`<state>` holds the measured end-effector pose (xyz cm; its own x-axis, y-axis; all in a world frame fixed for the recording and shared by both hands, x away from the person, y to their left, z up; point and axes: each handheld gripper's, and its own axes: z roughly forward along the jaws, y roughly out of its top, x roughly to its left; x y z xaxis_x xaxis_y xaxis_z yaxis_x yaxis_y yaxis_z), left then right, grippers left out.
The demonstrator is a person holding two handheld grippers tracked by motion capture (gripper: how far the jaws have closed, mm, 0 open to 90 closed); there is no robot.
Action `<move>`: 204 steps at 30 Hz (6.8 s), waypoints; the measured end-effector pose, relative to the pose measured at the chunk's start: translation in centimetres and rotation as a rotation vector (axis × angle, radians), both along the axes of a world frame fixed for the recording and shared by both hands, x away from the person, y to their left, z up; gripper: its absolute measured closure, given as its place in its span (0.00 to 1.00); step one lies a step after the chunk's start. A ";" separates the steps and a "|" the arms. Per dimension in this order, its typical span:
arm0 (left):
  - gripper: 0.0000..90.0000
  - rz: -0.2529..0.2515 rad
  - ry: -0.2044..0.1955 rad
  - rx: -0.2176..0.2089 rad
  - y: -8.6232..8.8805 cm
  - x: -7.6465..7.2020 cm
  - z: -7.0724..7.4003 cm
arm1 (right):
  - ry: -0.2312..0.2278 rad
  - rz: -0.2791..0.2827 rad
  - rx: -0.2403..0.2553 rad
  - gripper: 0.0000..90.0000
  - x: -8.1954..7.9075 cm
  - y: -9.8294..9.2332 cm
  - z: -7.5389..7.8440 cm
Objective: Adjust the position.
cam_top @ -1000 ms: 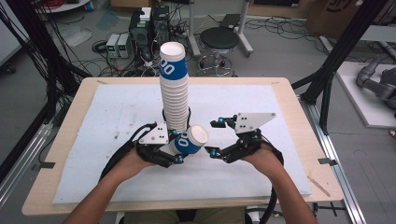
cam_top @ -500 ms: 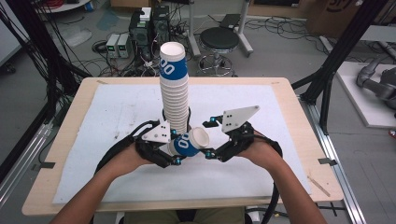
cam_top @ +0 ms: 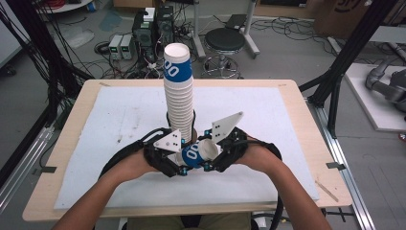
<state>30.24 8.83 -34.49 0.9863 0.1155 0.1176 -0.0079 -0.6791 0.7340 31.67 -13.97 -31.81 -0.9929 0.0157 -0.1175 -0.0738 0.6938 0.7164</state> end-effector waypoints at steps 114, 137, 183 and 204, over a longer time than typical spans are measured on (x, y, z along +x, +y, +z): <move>0.34 0.016 0.102 -0.678 2.5 -0.6 -4.6 | 0.196 -0.076 0.508 0.28 -0.6 -4.8 -4.3; 0.33 0.058 0.058 -0.370 3.0 -0.4 -1.2 | -0.002 -0.149 0.334 0.23 -1.3 -5.6 -1.3; 0.33 0.052 0.050 0.095 -2.1 0.5 2.3 | -0.147 -0.045 -0.214 0.24 -1.2 1.1 -1.2; 0.25 0.086 0.053 0.045 -2.3 0.4 1.6 | -0.123 -0.061 -0.222 0.32 -1.2 1.1 -1.9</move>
<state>30.61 6.49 -32.93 0.9779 0.1960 0.0727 0.0898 -0.7081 0.7004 30.51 -12.92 -33.70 -0.9690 0.0355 -0.2445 -0.1041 0.8387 0.5345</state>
